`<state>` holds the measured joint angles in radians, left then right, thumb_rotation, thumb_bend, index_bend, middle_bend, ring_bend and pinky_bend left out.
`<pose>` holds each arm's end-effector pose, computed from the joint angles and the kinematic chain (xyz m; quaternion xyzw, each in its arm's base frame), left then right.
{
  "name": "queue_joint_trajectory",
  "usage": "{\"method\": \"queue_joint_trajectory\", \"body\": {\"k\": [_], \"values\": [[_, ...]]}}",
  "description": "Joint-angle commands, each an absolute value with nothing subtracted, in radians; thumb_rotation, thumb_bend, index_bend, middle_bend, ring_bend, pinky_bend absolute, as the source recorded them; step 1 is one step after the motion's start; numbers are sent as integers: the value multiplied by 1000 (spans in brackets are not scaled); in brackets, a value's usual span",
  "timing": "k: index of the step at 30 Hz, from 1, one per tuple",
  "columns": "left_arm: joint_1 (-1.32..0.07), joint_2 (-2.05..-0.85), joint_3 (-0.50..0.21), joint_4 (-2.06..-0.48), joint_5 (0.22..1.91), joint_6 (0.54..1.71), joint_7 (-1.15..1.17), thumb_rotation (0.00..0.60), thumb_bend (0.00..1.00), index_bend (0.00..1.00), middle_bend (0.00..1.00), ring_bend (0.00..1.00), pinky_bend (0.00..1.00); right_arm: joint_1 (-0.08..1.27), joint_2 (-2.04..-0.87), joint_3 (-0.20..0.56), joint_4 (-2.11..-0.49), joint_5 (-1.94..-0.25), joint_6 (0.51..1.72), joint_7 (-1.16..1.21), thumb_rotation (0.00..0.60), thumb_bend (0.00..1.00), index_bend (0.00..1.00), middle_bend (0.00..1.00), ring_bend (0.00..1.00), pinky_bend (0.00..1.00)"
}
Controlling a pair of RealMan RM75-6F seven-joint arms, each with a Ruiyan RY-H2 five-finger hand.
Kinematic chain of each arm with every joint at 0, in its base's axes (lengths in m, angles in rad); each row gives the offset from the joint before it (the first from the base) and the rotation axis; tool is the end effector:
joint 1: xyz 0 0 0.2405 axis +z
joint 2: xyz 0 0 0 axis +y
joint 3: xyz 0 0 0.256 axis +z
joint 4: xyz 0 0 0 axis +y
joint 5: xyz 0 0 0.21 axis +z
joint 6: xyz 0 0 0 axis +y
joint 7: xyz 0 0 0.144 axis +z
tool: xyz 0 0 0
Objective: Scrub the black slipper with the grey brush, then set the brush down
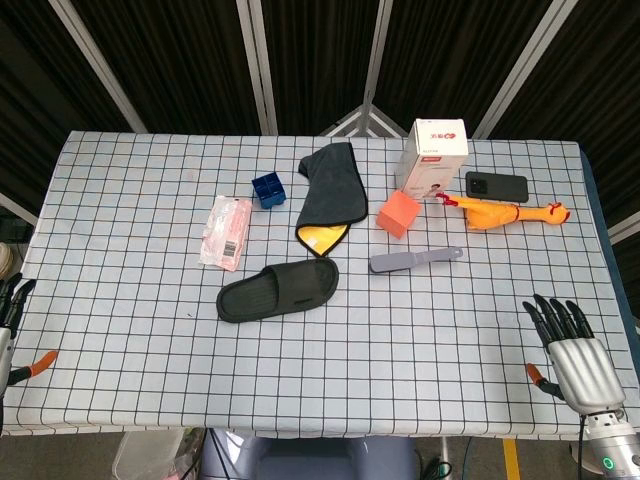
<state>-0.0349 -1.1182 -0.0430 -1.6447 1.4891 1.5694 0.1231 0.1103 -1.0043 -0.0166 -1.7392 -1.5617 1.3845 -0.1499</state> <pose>-0.3106 0.1634 0.1672 -0.5829 -0.3556 -0.3661 0.6322 -0.2932 -0.1709 0.1583 0.6752 -0.3670 0.3167 0.5560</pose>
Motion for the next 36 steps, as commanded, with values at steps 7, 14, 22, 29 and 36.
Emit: {"method": "queue_joint_trajectory", "body": {"k": [7, 14, 22, 29, 36], "values": [[-42, -1130, -41, -1640, 1492, 1553, 128, 600, 43, 0, 0, 0, 50, 115, -996, -23, -1750, -1561, 1368, -147, 600, 345, 0, 0, 0, 0], [-44, -1143, -57, -1623, 1509, 1583, 120, 600, 44, 0, 0, 0, 50, 186, -1059, 7, -1715, -1568, 1288, -100, 600, 345, 0, 0, 0, 0], [-50, -1156, -64, -1604, 1505, 1578, 125, 600, 77, 0, 0, 0, 50, 360, -1179, 102, -1561, -1474, 1064, -32, 600, 345, 0, 102, 0, 0], [-56, -1161, -65, -1598, 1491, 1560, 139, 600, 81, 0, 0, 0, 50, 467, -1254, 130, -1455, -1422, 913, -19, 600, 354, 0, 151, 0, 0], [-51, -1158, -72, -1610, 1460, 1555, 157, 600, 97, 0, 0, 0, 50, 546, -1303, 133, -1386, -1407, 802, 9, 600, 372, 5, 152, 0, 0]]}}
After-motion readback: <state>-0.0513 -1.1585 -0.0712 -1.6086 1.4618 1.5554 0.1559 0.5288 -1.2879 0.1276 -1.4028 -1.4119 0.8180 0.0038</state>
